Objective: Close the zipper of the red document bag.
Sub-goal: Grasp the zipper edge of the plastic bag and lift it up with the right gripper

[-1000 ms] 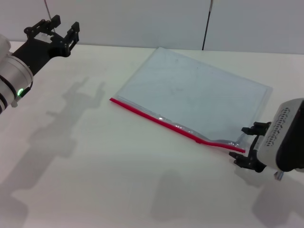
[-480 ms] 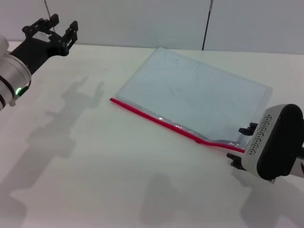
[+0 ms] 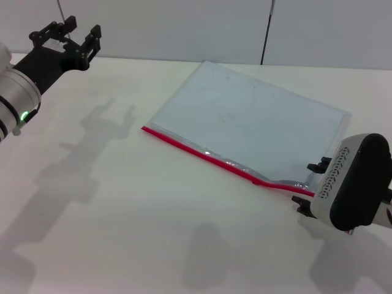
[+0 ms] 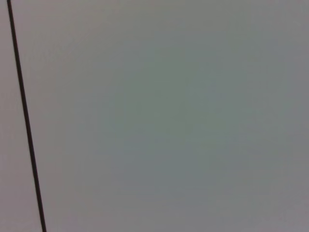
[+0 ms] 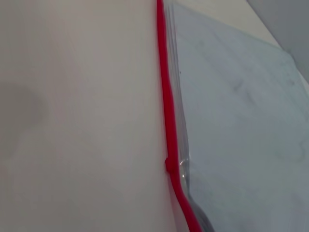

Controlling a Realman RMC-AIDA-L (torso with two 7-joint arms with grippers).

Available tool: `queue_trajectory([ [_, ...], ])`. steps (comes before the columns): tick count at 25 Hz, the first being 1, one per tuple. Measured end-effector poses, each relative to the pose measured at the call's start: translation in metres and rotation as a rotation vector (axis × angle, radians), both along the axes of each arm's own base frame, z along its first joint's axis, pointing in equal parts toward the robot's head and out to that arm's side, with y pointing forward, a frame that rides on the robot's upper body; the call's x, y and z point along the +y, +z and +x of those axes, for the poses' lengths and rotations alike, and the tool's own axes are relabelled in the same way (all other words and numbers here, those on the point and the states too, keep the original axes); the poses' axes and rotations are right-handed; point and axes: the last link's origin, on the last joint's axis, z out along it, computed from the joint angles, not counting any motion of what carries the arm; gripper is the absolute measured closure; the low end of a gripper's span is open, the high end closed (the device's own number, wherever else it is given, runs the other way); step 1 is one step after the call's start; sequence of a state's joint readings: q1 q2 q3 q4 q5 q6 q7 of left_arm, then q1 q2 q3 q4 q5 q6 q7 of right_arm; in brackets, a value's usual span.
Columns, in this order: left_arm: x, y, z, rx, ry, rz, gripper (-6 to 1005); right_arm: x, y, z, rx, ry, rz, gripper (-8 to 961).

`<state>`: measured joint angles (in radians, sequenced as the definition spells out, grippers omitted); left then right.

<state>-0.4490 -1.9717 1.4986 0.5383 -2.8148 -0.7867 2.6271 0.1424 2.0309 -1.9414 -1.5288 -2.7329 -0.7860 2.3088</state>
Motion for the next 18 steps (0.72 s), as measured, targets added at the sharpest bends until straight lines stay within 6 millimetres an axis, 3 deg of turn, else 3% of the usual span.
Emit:
queue_trajectory([
  [18, 0.0014, 0.0007, 0.0023, 0.0, -0.007, 0.001, 476, 0.0075, -0.0086, -0.0006, -0.076, 0.018, 0.035, 273],
])
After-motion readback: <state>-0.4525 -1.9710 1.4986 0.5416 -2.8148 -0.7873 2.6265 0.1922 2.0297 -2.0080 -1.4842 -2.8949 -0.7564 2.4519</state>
